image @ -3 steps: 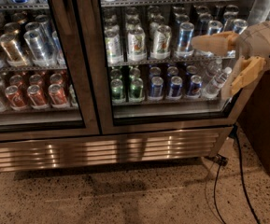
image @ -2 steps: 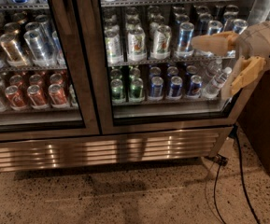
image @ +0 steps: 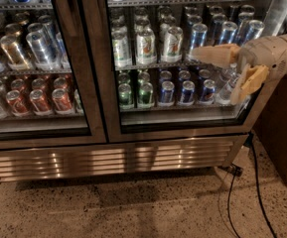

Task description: Open left fridge door

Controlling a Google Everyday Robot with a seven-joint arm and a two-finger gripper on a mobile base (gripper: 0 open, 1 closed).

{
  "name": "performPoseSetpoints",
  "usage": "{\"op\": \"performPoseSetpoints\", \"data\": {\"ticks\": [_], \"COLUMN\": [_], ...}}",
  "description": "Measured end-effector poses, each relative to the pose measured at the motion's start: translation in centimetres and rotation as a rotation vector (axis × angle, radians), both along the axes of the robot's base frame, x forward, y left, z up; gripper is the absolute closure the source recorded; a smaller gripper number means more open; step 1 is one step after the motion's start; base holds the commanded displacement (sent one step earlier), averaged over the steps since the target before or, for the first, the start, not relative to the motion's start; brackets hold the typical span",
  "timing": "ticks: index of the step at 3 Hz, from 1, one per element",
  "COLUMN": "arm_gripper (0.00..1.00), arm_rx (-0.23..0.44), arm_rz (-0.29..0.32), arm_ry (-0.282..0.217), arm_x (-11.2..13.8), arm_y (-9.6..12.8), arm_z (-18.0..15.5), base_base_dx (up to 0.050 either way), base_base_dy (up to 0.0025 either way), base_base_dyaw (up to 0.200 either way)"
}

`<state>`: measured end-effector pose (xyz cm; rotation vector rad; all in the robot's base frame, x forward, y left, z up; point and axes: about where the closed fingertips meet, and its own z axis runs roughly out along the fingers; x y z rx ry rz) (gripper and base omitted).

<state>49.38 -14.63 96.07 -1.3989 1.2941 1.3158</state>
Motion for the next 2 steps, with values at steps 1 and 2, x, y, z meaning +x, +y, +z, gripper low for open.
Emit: {"op": "performPoseSetpoints", "data": {"ticks": [1, 2], "arm_gripper": [0.0, 0.0], "arm_rx": [0.079, 0.079], "arm_rz": [-0.017, -0.017], "arm_ry": [0.015, 0.015], "arm_x": [1.22, 1.22], "arm_y": [0.68, 0.68], "arm_z": [0.82, 0.82], "base_base_dx": [0.0, 0.0], "base_base_dy": [0.0, 0.0], "base_base_dyaw": [0.0, 0.0]}}
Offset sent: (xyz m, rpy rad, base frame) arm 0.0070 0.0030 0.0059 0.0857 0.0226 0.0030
